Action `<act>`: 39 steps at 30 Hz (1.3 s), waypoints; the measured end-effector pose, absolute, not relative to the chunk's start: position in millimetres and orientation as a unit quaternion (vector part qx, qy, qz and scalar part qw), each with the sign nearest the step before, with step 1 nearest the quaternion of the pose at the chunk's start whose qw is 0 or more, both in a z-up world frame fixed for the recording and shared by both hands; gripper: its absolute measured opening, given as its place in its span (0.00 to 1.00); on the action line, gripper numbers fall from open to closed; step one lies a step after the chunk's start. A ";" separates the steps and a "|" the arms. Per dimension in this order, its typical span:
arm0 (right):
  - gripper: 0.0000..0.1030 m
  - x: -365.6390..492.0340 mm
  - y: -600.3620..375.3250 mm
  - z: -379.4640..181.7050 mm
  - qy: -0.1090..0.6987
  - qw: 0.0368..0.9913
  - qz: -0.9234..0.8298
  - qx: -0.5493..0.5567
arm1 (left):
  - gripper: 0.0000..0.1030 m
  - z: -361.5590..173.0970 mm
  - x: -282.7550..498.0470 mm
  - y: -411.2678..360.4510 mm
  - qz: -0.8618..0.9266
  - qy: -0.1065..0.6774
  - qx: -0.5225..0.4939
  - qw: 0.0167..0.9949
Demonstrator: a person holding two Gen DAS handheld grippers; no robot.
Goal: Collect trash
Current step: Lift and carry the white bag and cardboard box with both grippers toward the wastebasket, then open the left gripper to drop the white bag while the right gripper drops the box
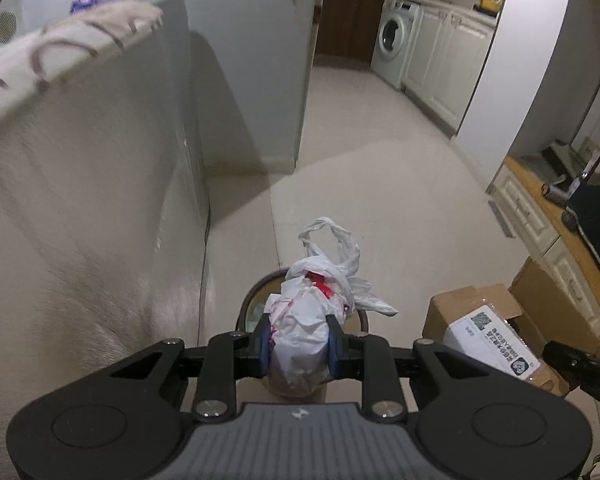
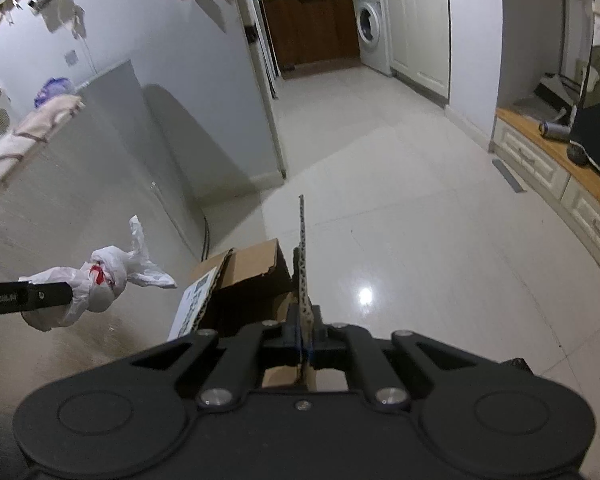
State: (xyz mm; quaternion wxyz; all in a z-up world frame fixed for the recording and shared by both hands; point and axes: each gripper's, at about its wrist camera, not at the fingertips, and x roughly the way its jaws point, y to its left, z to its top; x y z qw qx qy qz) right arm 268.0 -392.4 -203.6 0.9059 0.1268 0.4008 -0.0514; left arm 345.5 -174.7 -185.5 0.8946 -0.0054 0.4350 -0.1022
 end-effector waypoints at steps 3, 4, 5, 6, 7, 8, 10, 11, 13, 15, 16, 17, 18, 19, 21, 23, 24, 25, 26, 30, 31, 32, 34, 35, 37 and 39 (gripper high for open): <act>0.03 279.6 -396.6 -220.9 0.412 0.901 -0.054 0.125 | 0.26 -213.1 367.1 -176.3 -0.095 0.453 -0.014 0.886; 0.03 283.9 -398.6 -227.1 0.416 0.899 -0.054 0.124 | 0.26 -224.5 376.2 -175.6 -0.087 0.462 -0.017 0.883; 0.03 287.7 -400.7 -232.3 0.419 0.898 -0.055 0.122 | 0.26 -234.5 385.0 -175.5 -0.083 0.470 -0.021 0.879; 0.03 292.8 -403.1 -239.9 0.422 0.897 -0.056 0.119 | 0.26 -245.8 393.5 -175.4 -0.077 0.478 -0.025 0.874; 0.03 297.5 -405.2 -246.9 0.426 0.895 -0.057 0.117 | 0.26 -258.3 402.4 -176.4 -0.071 0.487 -0.026 0.870; 0.03 302.6 -408.2 -254.1 0.430 0.893 -0.058 0.117 | 0.26 -268.9 410.1 -177.9 -0.065 0.493 -0.024 0.867; 0.03 312.9 -412.5 -269.1 0.438 0.889 -0.060 0.119 | 0.26 -293.3 424.4 -179.5 -0.052 0.505 -0.018 0.861; 0.03 318.6 -414.5 -278.0 0.443 0.886 -0.060 0.122 | 0.26 -302.6 429.3 -180.0 -0.047 0.510 -0.017 0.859; 0.03 329.6 -416.7 -294.4 0.453 0.881 -0.058 0.124 | 0.26 -324.9 444.5 -180.1 -0.037 0.521 -0.015 0.853; 0.03 339.8 -418.1 -309.2 0.462 0.876 -0.056 0.124 | 0.26 -348.0 459.5 -181.8 -0.036 0.542 -0.011 0.840; 0.03 345.6 -418.4 -318.6 0.467 0.873 -0.054 0.125 | 0.26 -358.4 465.7 -183.0 -0.037 0.554 -0.011 0.832; 0.03 350.5 -418.4 -324.6 0.471 0.871 -0.053 0.127 | 0.26 -368.0 471.6 -184.8 -0.040 0.566 -0.011 0.823; 0.03 356.3 -417.1 -331.6 0.475 0.869 -0.052 0.129 | 0.26 -378.4 478.7 -186.2 -0.044 0.579 -0.012 0.814; 0.03 361.9 -416.8 -339.7 0.479 0.866 -0.050 0.131 | 0.26 -389.3 486.7 -189.2 -0.049 0.592 -0.008 0.805; 0.03 369.8 -415.4 -351.8 0.485 0.863 -0.048 0.133 | 0.26 -406.8 501.1 -197.6 -0.057 0.611 0.016 0.790; 0.03 380.8 -414.4 -363.1 0.490 0.861 -0.045 0.129 | 0.27 -425.4 516.7 -210.3 -0.066 0.628 0.055 0.773; 0.03 385.5 -413.1 -367.0 0.492 0.861 -0.043 0.125 | 0.27 -432.3 520.6 -214.7 -0.071 0.633 0.069 0.768; 0.03 390.6 -411.0 -371.2 0.493 0.861 -0.041 0.120 | 0.27 -441.2 526.5 -221.5 -0.076 0.638 0.085 0.761; 0.03 395.2 -409.2 -374.5 0.494 0.861 -0.039 0.116 | 0.27 -448.2 531.6 -227.6 -0.082 0.642 0.098 0.756; 0.03 415.7 -404.8 -384.5 0.495 0.862 -0.035 0.106 | 0.27 -481.7 550.9 -242.6 -0.116 0.667 0.123 0.726; 0.03 421.3 -403.4 -387.4 0.496 0.862 -0.035 0.102 | 0.27 -492.4 554.4 -244.9 -0.122 0.675 0.129 0.717; 0.03 425.6 -402.0 -389.7 0.496 0.862 -0.033 0.099 | 0.27 -503.4 556.9 -246.5 -0.125 0.681 0.136 0.709; 0.03 437.0 -397.6 -395.2 0.498 0.863 -0.026 0.086 | 0.27 -521.9 559.6 -248.6 -0.132 0.691 0.146 0.695; 0.03 441.7 -395.0 -398.4 0.498 0.863 -0.020 0.077 | 0.27 -530.3 561.5 -247.3 -0.134 0.696 0.145 0.690; 0.03 454.9 -389.3 -405.6 0.499 0.865 -0.004 0.055 | 0.27 -547.1 563.9 -240.9 -0.137 0.707 0.134 0.681; 0.03 470.1 -385.0 -412.5 0.503 0.863 0.008 0.042 | 0.27 -558.7 565.2 -233.7 -0.138 0.712 0.117 0.678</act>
